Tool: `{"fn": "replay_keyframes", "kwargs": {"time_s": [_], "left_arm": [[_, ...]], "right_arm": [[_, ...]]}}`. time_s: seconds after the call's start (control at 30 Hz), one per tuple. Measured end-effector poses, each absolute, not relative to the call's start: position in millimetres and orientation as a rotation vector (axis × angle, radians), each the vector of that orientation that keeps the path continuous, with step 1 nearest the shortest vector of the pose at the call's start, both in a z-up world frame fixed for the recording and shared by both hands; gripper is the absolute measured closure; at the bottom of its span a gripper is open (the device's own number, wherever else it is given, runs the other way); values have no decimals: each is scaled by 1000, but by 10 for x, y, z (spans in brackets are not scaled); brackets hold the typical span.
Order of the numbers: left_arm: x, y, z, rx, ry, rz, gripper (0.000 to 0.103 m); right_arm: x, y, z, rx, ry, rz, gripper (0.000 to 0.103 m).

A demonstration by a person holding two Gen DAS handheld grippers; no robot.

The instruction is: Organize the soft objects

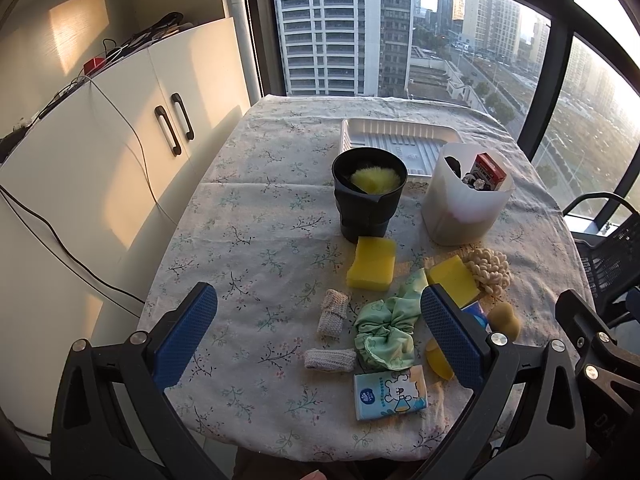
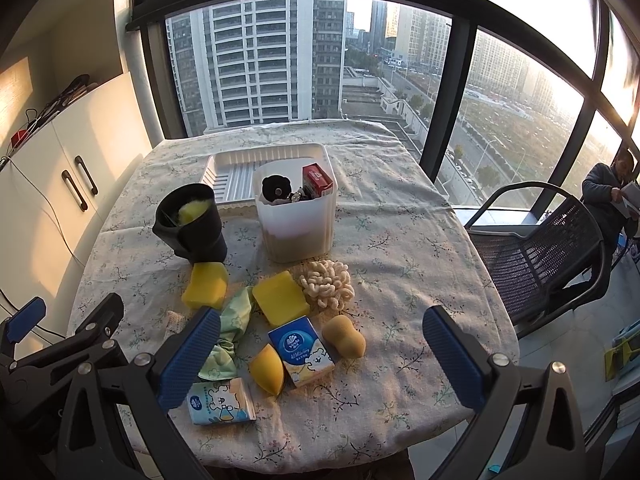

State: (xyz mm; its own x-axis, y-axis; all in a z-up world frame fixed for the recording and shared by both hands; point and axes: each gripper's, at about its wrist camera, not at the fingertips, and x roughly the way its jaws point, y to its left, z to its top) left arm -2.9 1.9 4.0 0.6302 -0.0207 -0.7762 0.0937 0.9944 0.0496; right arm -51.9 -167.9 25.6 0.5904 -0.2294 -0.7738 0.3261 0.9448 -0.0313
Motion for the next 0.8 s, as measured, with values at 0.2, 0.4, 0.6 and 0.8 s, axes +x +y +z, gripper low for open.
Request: {"fn": "replay_keyframes", "kwargs": {"time_s": [0.2, 0.4, 0.6, 0.8], "left_arm": [[-22, 29, 47, 89, 885, -66, 0], [-3, 60, 68, 85, 883, -67, 0], [-7, 58, 64, 85, 883, -68, 0], [-8, 56, 61, 85, 881, -67, 0]], "right_arm": [[-518, -1674, 262, 119, 882, -326, 0], [-513, -1673, 262, 117, 880, -325, 0], [-517, -1670, 264, 118, 882, -325, 0], [-521, -1671, 258, 119, 880, -325, 0]]}}
